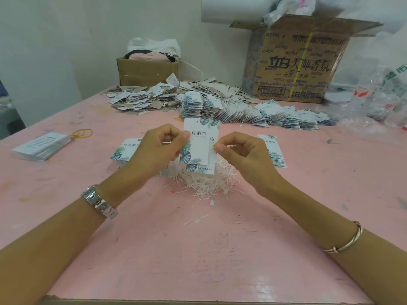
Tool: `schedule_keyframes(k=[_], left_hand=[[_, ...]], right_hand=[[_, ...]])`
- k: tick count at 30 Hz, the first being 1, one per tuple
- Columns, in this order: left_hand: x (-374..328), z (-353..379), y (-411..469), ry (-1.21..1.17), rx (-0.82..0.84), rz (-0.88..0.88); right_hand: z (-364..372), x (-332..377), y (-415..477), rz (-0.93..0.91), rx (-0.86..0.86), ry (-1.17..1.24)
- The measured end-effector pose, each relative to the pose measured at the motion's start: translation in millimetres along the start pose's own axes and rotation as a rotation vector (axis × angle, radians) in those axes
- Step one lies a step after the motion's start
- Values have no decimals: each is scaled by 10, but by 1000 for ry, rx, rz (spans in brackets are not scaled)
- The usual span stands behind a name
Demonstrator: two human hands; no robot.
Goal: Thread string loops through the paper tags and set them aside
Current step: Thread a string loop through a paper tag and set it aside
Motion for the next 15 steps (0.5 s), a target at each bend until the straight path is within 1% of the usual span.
schedule_keyframes(k=[3, 8, 11, 15], left_hand=[[-6, 47, -46, -3, -12, 14], [-112, 34, -85, -23, -62, 63], [-98, 42, -111, -83, -81, 23], [-42, 98, -167, -159, -98, -40]], right_hand=[[30, 42, -13, -51, 17, -7], [69, 63, -40, -67, 46, -9], [82, 88, -53, -92, 51, -26], [119, 80, -80, -109, 79, -114]])
Point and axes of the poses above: each hand's wrist, its own y-axis towards the middle knuckle, its own z-axis out of the palm, x = y × z, the point moved 8 cm from there along y, towards the middle knuckle, and after that the axes turned 6 degrees about -x, right-handed, at the moved point
